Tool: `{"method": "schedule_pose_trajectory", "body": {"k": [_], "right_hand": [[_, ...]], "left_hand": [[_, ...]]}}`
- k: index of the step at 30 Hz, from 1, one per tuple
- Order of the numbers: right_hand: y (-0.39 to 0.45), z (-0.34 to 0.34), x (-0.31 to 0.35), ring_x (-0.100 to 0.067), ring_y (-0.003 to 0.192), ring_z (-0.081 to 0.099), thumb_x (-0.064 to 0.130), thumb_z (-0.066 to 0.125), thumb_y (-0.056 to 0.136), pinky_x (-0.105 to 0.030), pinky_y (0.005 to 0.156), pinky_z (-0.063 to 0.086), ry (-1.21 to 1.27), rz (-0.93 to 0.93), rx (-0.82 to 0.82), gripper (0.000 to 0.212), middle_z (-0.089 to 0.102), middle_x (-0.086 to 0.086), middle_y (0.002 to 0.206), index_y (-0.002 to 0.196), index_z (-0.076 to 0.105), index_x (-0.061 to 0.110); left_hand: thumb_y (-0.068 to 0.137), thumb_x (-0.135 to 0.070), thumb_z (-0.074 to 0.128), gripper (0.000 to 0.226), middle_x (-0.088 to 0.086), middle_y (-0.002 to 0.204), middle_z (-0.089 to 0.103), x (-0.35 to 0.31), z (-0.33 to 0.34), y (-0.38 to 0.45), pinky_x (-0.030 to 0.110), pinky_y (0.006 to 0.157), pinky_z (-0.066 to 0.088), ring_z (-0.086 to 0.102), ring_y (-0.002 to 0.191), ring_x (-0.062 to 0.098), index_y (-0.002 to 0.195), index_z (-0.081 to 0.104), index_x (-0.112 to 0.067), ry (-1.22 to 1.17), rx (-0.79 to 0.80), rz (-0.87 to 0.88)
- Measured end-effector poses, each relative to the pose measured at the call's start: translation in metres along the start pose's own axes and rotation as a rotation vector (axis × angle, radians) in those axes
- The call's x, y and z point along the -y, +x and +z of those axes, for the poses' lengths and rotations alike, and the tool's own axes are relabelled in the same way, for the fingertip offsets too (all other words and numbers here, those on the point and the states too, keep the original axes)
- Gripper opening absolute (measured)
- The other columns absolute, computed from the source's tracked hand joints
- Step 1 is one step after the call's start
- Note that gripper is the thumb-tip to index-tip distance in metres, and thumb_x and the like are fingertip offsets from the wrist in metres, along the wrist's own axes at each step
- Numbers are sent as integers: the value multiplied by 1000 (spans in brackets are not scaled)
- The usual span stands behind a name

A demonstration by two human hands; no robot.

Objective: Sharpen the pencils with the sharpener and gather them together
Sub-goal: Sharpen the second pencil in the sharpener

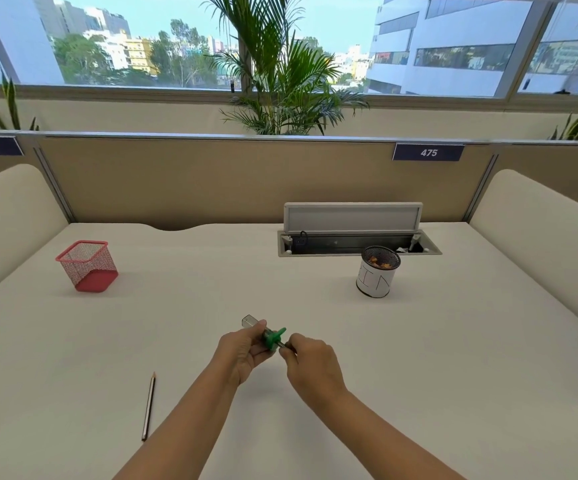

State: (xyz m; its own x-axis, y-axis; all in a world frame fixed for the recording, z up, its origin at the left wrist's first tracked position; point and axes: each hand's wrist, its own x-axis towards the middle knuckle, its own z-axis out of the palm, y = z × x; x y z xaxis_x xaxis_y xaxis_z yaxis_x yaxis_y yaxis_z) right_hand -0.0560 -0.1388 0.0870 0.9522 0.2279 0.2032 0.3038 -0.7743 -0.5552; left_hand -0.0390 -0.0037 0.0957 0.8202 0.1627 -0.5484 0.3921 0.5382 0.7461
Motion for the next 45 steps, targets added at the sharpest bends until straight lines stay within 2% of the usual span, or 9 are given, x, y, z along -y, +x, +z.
{"method": "schedule_pose_trajectory", "body": {"k": [6, 9, 14, 19, 24, 27, 31, 38, 45], "right_hand": [[4, -4, 4, -13, 53, 43, 21, 56, 88, -23, 53, 33, 385, 320, 132, 32, 50, 1, 54, 58, 50, 13], [2, -8, 4, -12, 49, 45, 21, 55, 89, -24, 56, 38, 623, 461, 189, 26, 54, 0, 54, 67, 61, 8], [-8, -10, -4, -10, 50, 46, 24, 49, 92, -23, 56, 38, 572, 454, 197, 31, 55, 4, 54, 65, 61, 18], [-13, -14, -17, -9, 47, 40, 20, 50, 93, -16, 45, 31, 788, 578, 199, 24, 52, 2, 59, 74, 62, 12], [-11, -14, -21, -10, 52, 43, 11, 50, 89, -17, 48, 34, 852, 615, 173, 14, 52, 1, 66, 84, 63, 8], [-12, -9, -27, -12, 62, 46, 14, 50, 90, -19, 57, 37, 649, 540, 118, 13, 53, 1, 75, 89, 62, 10], [-15, 3, -37, -13, 80, 51, 20, 48, 93, -18, 62, 37, 175, 349, 34, 20, 52, -1, 93, 103, 63, 12], [-10, 13, -44, -18, 95, 59, 27, 39, 97, -26, 70, 44, -131, 207, 146, 28, 63, -2, 105, 107, 61, 12], [-11, 20, -53, -20, 101, 57, 24, 39, 97, -26, 70, 38, -238, 141, 242, 26, 63, -3, 110, 111, 57, 12]], "left_hand": [[90, -6, 55, 14, 15, 56, 69, 0, -1, 0, 30, 46, 58, 68, 48, 23, 82, 56, 6, -6, 52, -31], [90, -6, 56, 13, 15, 55, 69, -2, -1, 0, 29, 45, 57, 68, 47, 22, 81, 55, 4, -22, 47, -23], [89, -7, 56, 17, 11, 48, 66, -5, -10, 4, 28, 44, 55, 66, 42, 21, 74, 53, 1, -91, -42, 21], [90, -8, 56, 16, 8, 46, 66, -3, -23, 8, 27, 41, 54, 65, 40, 19, 75, 53, -2, -146, -109, 30], [90, -7, 55, 13, 16, 76, 64, 1, -27, 7, 28, 43, 55, 66, 45, 21, 78, 52, -4, -163, -127, -2], [90, -7, 55, 12, 16, 83, 61, 5, -32, 6, 32, 54, 56, 63, 67, 26, 79, 52, -4, -162, -145, -19], [90, -7, 56, 12, 17, 85, 61, 9, -38, 2, 37, 69, 51, 61, 72, 27, 79, 52, -4, -165, -170, -27], [89, -9, 57, 12, 15, 82, 63, 21, -47, -9, 28, 50, 56, 67, 45, 19, 80, 53, -3, -178, -228, -16], [89, -8, 57, 10, 18, 88, 63, 30, -51, -18, 28, 44, 56, 68, 47, 20, 81, 54, -2, -220, -256, -6]]}}
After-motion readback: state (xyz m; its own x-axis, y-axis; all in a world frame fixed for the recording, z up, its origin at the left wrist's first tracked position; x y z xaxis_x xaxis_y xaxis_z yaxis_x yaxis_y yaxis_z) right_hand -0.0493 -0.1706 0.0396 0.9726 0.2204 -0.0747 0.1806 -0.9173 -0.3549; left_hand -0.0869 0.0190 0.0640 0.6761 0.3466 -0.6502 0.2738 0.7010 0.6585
